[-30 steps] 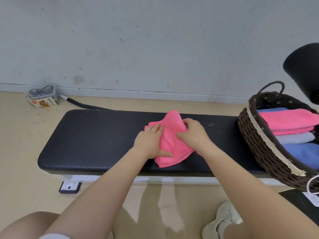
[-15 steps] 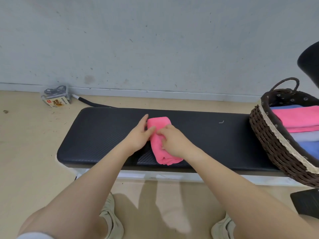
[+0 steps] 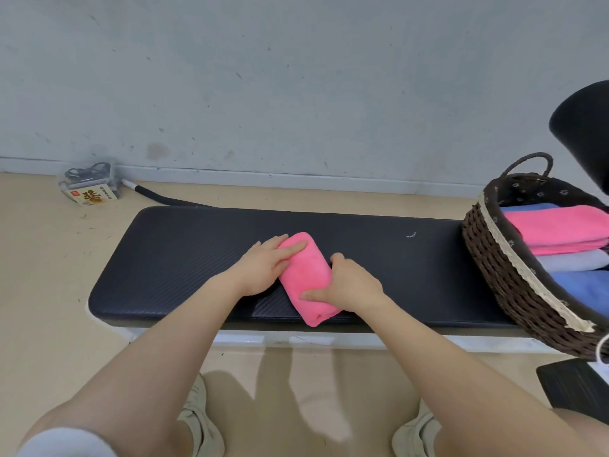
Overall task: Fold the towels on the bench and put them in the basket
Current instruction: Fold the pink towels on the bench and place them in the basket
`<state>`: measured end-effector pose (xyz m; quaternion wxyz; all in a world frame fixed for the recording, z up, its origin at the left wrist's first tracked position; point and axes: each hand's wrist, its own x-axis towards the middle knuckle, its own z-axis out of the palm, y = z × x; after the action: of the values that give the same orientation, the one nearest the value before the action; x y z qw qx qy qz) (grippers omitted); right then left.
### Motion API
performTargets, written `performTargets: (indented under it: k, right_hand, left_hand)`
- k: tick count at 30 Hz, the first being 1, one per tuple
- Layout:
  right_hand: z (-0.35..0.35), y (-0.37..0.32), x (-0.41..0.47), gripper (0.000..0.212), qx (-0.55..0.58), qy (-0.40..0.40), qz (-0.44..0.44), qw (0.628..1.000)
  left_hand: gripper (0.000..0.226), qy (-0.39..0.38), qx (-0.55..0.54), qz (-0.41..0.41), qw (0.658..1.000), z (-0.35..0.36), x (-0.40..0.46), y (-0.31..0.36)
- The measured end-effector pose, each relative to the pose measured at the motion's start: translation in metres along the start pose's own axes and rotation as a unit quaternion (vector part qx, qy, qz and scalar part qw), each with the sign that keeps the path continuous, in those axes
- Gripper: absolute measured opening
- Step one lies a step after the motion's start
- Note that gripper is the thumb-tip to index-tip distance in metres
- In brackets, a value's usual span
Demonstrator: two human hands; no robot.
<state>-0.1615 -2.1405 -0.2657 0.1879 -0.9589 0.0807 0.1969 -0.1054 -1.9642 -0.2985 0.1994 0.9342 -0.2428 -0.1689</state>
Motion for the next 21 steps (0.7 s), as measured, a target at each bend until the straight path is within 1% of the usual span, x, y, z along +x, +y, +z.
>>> performTargets:
  k: [2, 3, 5, 6, 8, 10, 11, 13, 16, 18, 20, 21]
  right_hand:
    - [-0.003, 0.008, -0.002, 0.074, 0.011, -0.025, -0.001, 1.0]
    - [-0.005, 0.012, -0.004, 0.068, 0.028, -0.038, -0.006, 0.999]
    - [-0.01, 0.021, -0.008, 0.053, 0.067, -0.056, -0.016, 0.996]
    - [-0.015, 0.026, -0.01, 0.045, 0.086, -0.059, -0.02, 0.994]
    - [-0.025, 0.041, -0.016, 0.035, 0.111, -0.059, -0.036, 0.991]
    - [-0.036, 0.057, -0.022, 0.034, 0.101, -0.045, -0.065, 0.992]
    - [-0.041, 0.065, -0.025, 0.036, 0.087, -0.038, -0.079, 0.992]
    - [-0.051, 0.078, -0.033, 0.038, 0.067, -0.03, -0.103, 0.992]
    - [-0.068, 0.095, -0.045, 0.041, 0.07, -0.015, -0.111, 0.991]
    - [-0.084, 0.107, -0.053, 0.04, 0.098, 0.002, -0.105, 0.99]
    - [-0.103, 0.117, -0.061, 0.039, 0.152, 0.023, -0.101, 0.983]
    - [-0.115, 0.123, -0.066, 0.04, 0.187, 0.039, -0.103, 0.976]
  left_hand:
    - [0.047, -0.013, 0.007, -0.011, 1.0, -0.002, -0.002, 0.007]
    - [0.046, -0.017, -0.014, -0.019, 1.0, -0.003, -0.002, 0.011]
    - [0.046, -0.014, -0.102, -0.04, 0.994, -0.008, -0.004, 0.023]
    - [0.051, -0.008, -0.139, -0.043, 0.989, -0.011, -0.004, 0.029]
    - [0.068, -0.01, -0.156, -0.025, 0.987, -0.015, -0.004, 0.041]
    - [0.098, -0.05, -0.184, -0.011, 0.982, -0.016, -0.006, 0.053]
    - [0.108, -0.076, -0.205, -0.008, 0.976, -0.015, -0.007, 0.058]
    - [0.115, -0.1, -0.231, 0.004, 0.968, -0.01, -0.008, 0.07]
    - [0.106, -0.079, -0.252, 0.026, 0.964, -0.001, -0.011, 0.09]
    - [0.084, -0.023, -0.304, 0.04, 0.951, 0.001, -0.012, 0.106]
    - [0.053, 0.046, -0.409, 0.049, 0.91, -0.002, -0.012, 0.125]
    - [0.043, 0.065, -0.456, 0.051, 0.886, -0.005, -0.01, 0.134]
